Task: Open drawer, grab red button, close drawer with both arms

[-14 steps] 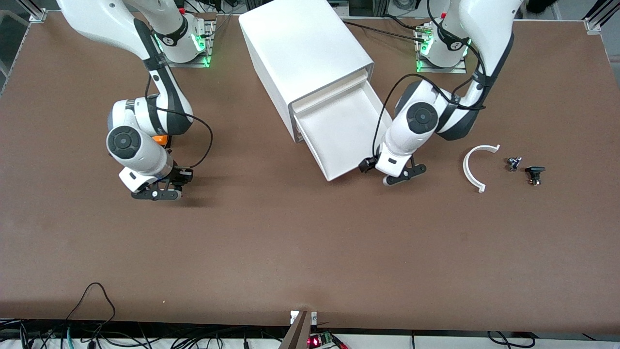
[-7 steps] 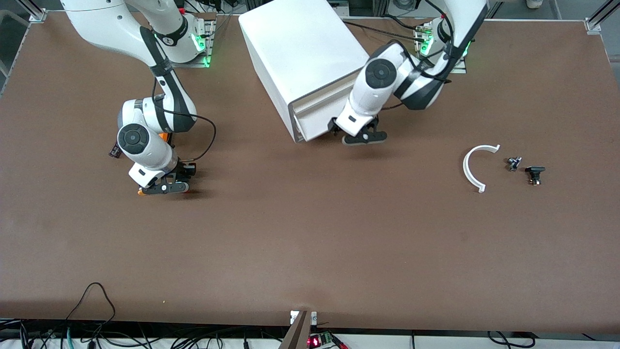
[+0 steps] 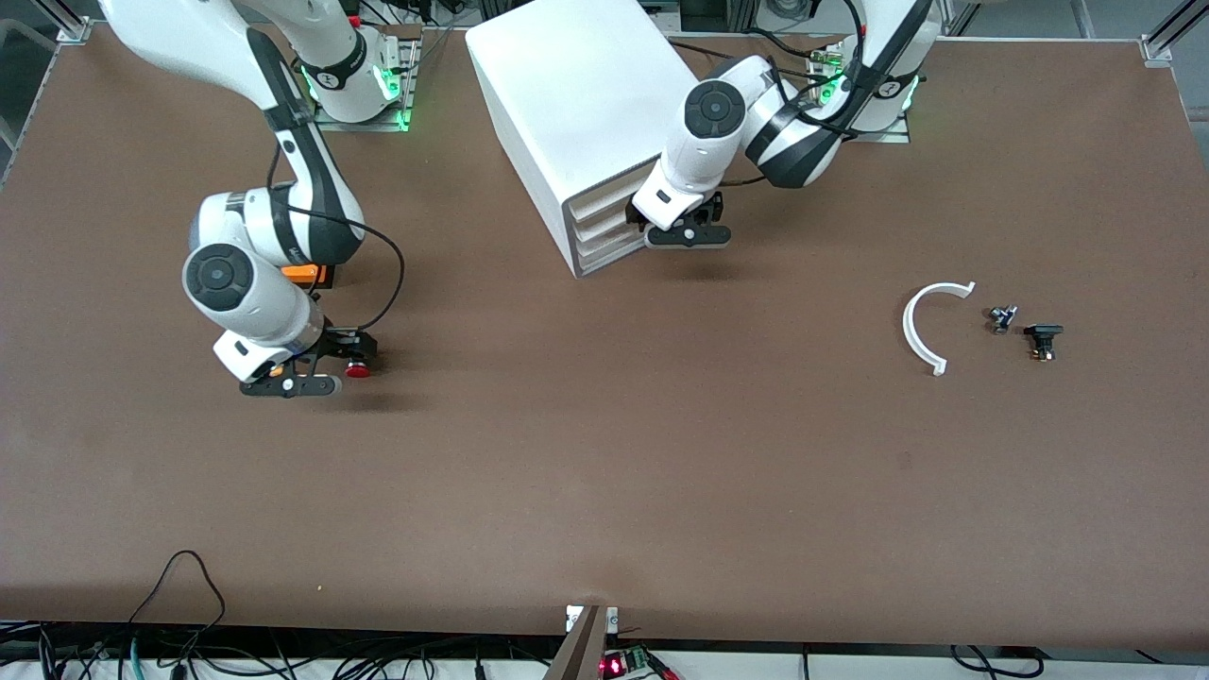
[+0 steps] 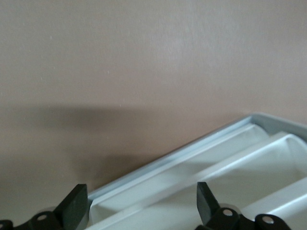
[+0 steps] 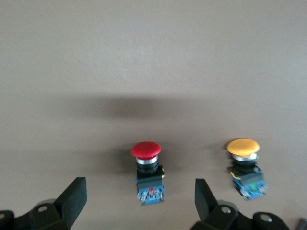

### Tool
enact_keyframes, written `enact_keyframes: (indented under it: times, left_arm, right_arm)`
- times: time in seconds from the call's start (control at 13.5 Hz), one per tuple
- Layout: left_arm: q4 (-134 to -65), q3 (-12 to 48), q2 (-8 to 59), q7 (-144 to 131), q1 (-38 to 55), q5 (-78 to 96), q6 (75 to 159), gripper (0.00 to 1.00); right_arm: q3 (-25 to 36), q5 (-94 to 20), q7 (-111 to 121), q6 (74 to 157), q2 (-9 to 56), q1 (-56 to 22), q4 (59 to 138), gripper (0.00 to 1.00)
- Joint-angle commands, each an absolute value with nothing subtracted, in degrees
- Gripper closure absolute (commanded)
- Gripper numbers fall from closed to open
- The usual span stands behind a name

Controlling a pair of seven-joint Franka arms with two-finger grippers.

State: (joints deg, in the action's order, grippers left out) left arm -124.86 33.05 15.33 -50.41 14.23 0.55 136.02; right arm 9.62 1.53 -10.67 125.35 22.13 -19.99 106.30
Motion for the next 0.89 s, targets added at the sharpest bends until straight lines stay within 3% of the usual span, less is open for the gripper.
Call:
enact_keyframes:
  times: [0.0,0.3,0.52,0.67,0.81]
  left_arm:
    - [-126.47,33.75,12.83,-50.62,12.32,-0.09,134.3,0.0]
    - [-123.67,31.65,10.82,-50.45,1.78,-0.79,136.75,0.0]
    - [-119.02,23.68,9.58,-47.75,0.44,-0.97,136.68,0.0]
    - [-115.94,18.65,6.69,-36.36,-0.78,-0.27,131.26,0.0]
    - [-110.33,14.61,4.41,-25.97,-0.97,-0.18,122.39,0.0]
  right_arm:
    - [8.79,0.45,-13.26,109.84,21.27,-19.16,93.13,0.0]
    - [9.05,0.35,-17.13,91.97,21.09,-19.34,77.99,0.0]
    - [9.05,0.7,-16.96,86.41,20.66,-19.34,72.88,0.0]
    - [8.01,0.88,-16.96,86.84,17.15,-16.72,74.6,0.0]
    - [1.61,1.14,-17.49,87.18,13.63,-9.0,78.82,0.0]
